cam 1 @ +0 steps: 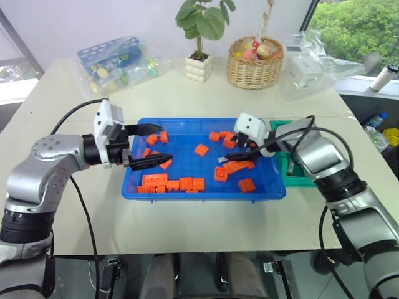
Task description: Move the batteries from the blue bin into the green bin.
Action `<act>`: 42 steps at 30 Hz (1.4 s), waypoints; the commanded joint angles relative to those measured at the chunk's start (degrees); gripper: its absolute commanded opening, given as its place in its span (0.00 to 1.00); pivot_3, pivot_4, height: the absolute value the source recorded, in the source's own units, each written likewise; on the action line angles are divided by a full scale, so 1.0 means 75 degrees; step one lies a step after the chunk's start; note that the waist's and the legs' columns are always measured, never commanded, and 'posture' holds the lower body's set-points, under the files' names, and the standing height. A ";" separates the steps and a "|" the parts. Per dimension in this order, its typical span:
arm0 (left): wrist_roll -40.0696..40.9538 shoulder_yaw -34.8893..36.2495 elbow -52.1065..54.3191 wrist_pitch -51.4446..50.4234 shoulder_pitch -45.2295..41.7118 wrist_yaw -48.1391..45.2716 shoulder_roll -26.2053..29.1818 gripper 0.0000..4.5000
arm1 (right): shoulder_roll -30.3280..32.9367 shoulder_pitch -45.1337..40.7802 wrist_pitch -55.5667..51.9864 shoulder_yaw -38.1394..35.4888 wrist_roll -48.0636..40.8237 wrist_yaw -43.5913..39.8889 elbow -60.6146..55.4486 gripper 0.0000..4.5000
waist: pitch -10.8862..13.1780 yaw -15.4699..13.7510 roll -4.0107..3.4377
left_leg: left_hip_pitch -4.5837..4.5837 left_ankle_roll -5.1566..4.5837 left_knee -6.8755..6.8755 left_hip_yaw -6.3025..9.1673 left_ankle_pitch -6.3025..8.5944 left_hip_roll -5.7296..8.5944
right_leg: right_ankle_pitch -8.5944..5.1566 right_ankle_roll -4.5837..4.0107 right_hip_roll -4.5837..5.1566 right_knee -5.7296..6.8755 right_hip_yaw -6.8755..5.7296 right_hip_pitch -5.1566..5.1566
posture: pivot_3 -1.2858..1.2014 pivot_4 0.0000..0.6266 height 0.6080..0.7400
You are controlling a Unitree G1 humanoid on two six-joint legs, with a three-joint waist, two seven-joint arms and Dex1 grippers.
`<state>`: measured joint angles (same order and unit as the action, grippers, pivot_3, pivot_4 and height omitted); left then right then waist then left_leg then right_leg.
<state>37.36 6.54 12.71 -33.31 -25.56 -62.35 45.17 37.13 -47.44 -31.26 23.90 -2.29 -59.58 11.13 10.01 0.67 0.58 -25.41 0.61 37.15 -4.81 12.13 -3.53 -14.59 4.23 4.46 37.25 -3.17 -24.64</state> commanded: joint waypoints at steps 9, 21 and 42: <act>0.0221 0.0472 0.0423 -0.0039 0.0056 0.0192 0.0234 1.00 | -0.0331 -0.0110 0.0699 0.0013 0.0415 -0.0406 0.0597 0.66 | 0.0000 -0.0003 0.0001 | 0.0002 0.0000 0.0000 0.0000 0.0000 -0.0001 | 0.0000 0.0000 0.0000 0.0002 -0.0001 0.0001 | 0.52 0.24 0.97; 0.0125 0.0349 0.0217 0.0083 -0.0034 0.0078 0.0207 1.00 | -0.0310 -0.0233 -0.0700 -0.1143 -0.0197 -0.0407 -0.0382 0.01 | 0.0001 -0.0008 -0.0001 | 0.0003 0.0001 0.0001 0.0000 0.0000 -0.0001 | 0.0000 0.0000 0.0000 0.0004 -0.0001 0.0002 | 0.52 0.24 0.97; -0.0216 0.0356 -0.0700 0.0383 0.0035 -0.0295 0.0340 1.00 | 0.2241 0.2751 -0.2606 -0.5329 -0.1622 0.1138 -0.2483 0.52 | -0.0003 -0.0001 -0.0004 | 0.0013 -0.0004 -0.0004 -0.0007 0.0002 -0.0005 | 0.0001 -0.0003 -0.0001 -0.0005 0.0004 0.0006 | 0.52 0.24 0.97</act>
<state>36.07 7.94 7.54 -31.70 -24.54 -64.00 46.58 52.13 -26.86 -53.82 -12.82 -13.52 -50.33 -7.44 9.99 0.66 0.55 -25.33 0.58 37.11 -4.87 12.15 -3.56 -14.58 4.21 4.45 37.21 -3.14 -24.60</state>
